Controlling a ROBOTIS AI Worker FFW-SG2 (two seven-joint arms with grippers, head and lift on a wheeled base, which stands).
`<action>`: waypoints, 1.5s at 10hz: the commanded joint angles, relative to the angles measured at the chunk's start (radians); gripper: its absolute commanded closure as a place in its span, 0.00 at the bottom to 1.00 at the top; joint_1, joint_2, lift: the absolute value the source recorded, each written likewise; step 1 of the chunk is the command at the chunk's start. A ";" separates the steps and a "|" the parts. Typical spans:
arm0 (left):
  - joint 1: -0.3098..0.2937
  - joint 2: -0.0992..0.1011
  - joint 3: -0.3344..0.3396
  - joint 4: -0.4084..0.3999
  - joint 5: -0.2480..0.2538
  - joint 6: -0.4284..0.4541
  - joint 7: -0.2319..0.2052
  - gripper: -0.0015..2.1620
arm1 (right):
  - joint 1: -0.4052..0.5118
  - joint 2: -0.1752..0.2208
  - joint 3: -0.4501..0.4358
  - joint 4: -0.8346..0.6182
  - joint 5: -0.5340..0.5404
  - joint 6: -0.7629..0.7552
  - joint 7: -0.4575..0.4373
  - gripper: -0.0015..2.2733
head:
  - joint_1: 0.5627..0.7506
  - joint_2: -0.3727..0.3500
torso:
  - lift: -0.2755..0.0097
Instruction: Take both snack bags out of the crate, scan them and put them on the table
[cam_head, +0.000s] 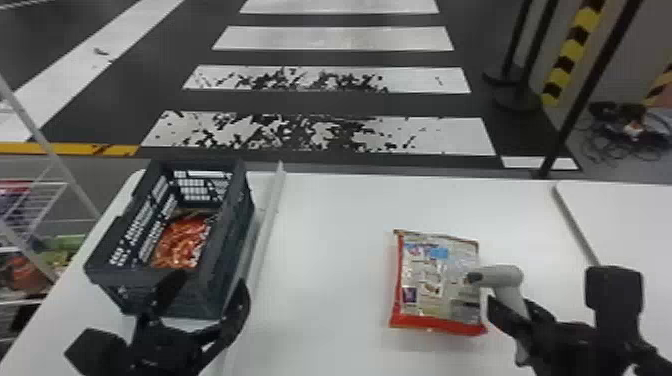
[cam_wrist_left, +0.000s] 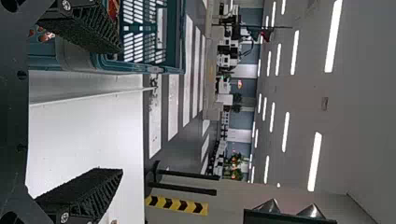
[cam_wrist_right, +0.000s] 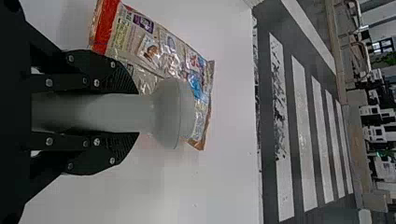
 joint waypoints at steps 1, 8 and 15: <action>-0.002 0.001 -0.001 0.001 0.001 0.000 0.000 0.04 | 0.000 -0.001 -0.054 0.006 -0.002 -0.008 -0.003 0.99 | 0.70 0.56 | 0.64; -0.007 0.000 -0.005 0.013 0.001 0.000 0.000 0.04 | -0.038 -0.053 -0.191 0.257 0.025 -0.219 -0.041 0.99 | 0.70 0.28 | 0.64; -0.007 0.001 -0.004 0.017 0.001 0.000 0.000 0.04 | -0.074 -0.056 -0.189 0.368 0.012 -0.305 -0.058 0.99 | 0.70 0.25 | 0.64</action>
